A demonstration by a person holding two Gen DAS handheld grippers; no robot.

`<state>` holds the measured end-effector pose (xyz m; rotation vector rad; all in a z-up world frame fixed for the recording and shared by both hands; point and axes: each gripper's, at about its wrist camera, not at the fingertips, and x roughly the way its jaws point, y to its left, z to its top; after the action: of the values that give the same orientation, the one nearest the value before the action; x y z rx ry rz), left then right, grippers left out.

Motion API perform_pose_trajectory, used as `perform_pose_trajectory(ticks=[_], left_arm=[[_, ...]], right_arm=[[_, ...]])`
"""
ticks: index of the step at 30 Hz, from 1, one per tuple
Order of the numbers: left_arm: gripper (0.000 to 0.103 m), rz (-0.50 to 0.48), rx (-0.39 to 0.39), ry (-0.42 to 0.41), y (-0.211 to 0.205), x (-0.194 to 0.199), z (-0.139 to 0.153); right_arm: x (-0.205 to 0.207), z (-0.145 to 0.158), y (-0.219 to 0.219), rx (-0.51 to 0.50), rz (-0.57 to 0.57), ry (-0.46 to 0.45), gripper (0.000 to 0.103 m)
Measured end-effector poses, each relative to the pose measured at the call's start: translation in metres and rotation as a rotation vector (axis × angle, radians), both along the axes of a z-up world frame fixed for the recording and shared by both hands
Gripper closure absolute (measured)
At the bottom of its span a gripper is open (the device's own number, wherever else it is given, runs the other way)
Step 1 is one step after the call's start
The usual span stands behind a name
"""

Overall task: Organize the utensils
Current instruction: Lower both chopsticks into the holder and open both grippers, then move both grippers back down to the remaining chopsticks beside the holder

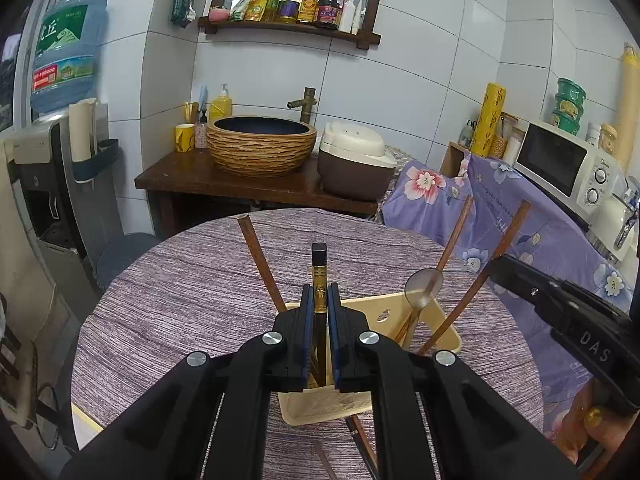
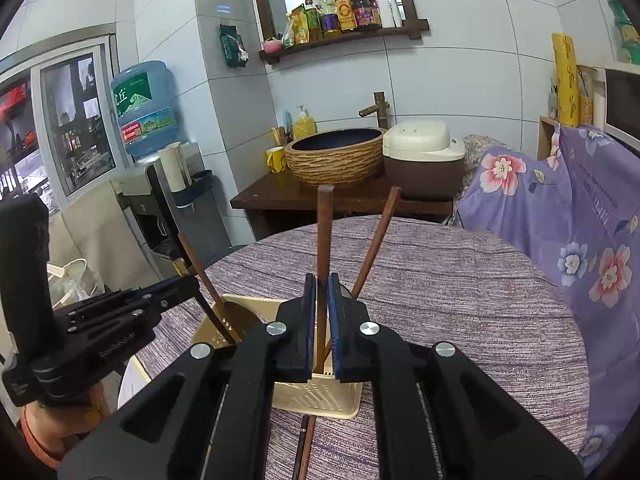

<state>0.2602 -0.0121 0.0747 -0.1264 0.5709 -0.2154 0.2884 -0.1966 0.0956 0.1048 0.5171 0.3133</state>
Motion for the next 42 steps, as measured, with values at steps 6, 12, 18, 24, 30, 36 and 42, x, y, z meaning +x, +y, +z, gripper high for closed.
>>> perform_pose_trajectory(ticks=[6, 12, 18, 24, 30, 36, 42], left_arm=[[0.094, -0.014, -0.002, 0.007, -0.001, -0.002, 0.001], [0.079, -0.023, -0.009, -0.001, 0.003, -0.013, 0.003], [0.045, -0.019, 0.003, -0.057, 0.005, -0.046, 0.006], [0.026, 0.006, 0.033, -0.044, 0.008, -0.070, -0.013], [0.017, 0.028, 0.056, 0.039, 0.012, -0.079, -0.055], [0.016, 0.061, 0.084, 0.132, 0.016, -0.086, -0.102], [0.017, 0.062, 0.066, 0.213, 0.019, -0.095, -0.134]], right_arm=[[0.001, -0.010, 0.000, -0.003, 0.003, 0.007, 0.095], [-0.010, -0.016, -0.002, -0.003, -0.005, 0.005, 0.084], [-0.042, -0.021, -0.002, -0.024, -0.004, -0.047, 0.055], [-0.068, -0.040, -0.010, 0.006, 0.015, -0.002, 0.054], [-0.088, -0.072, -0.007, -0.024, 0.017, 0.059, 0.043], [-0.100, -0.116, -0.006, -0.044, 0.016, 0.151, 0.043], [-0.104, -0.152, -0.006, -0.069, 0.017, 0.235, 0.043]])
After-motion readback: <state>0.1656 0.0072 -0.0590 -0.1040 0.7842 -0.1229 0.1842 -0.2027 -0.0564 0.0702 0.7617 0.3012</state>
